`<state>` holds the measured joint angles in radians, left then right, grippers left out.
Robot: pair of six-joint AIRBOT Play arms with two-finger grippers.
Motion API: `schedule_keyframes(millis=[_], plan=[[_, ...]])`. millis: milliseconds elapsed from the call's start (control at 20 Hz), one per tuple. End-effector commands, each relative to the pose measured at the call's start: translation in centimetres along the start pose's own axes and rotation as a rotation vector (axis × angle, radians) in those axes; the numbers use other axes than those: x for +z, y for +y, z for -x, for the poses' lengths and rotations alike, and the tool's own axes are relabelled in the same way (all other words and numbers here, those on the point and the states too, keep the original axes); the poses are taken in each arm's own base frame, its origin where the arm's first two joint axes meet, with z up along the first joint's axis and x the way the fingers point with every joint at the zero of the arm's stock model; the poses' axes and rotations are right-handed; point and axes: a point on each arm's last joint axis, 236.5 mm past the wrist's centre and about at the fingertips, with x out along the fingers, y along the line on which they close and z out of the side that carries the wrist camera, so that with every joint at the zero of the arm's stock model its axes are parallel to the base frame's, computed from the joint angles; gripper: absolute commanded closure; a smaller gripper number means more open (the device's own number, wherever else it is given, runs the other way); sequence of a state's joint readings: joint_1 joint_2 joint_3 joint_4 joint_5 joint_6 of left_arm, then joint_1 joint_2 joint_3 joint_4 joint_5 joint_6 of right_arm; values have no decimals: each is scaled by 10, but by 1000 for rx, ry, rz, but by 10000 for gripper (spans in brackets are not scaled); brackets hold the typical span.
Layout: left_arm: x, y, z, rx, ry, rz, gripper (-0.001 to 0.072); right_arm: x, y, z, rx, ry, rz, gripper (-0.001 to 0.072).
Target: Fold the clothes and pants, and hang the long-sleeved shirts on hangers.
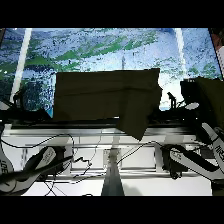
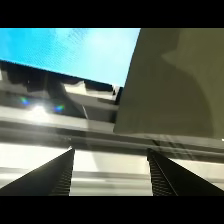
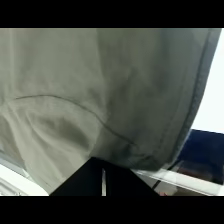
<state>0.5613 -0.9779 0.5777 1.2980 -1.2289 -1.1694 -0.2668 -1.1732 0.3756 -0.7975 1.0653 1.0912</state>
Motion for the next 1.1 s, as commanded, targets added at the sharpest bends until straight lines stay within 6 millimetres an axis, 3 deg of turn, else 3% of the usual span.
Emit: schedule_keyframes(millis=[0, 100, 400, 500, 550, 700, 800, 950, 1050], plan=[[4, -13, -13, -89, 14, 3, 215, -10, 13, 1, 54, 41, 0, 702], [2, -19, -28, -147, 59, -17, 215, -7, 12, 1, 49, 30, 8, 702], [-6, 1, -69, -145, 160, -75, 230, -2, 9, 1, 38, 9, 49, 702], [0, -8, -70, -181, 133, -56, 672, -2, 10, 1, 40, 7, 52, 702], [5, -16, -67, -216, 113, -64, 686, -2, 11, 1, 48, 7, 62, 702], [15, -62, -39, -416, 67, -190, 688, -6, 33, 9, 122, 43, 108, 703], [47, -106, 0, -617, -94, -289, 688, 2, 63, 23, 215, 42, 125, 703], [112, -141, 57, -791, -367, -227, 689, 43, 123, 59, 406, -91, 137, 703], [147, -147, 81, -824, -502, -169, 689, 91, 155, 89, 486, -268, 129, 704]])
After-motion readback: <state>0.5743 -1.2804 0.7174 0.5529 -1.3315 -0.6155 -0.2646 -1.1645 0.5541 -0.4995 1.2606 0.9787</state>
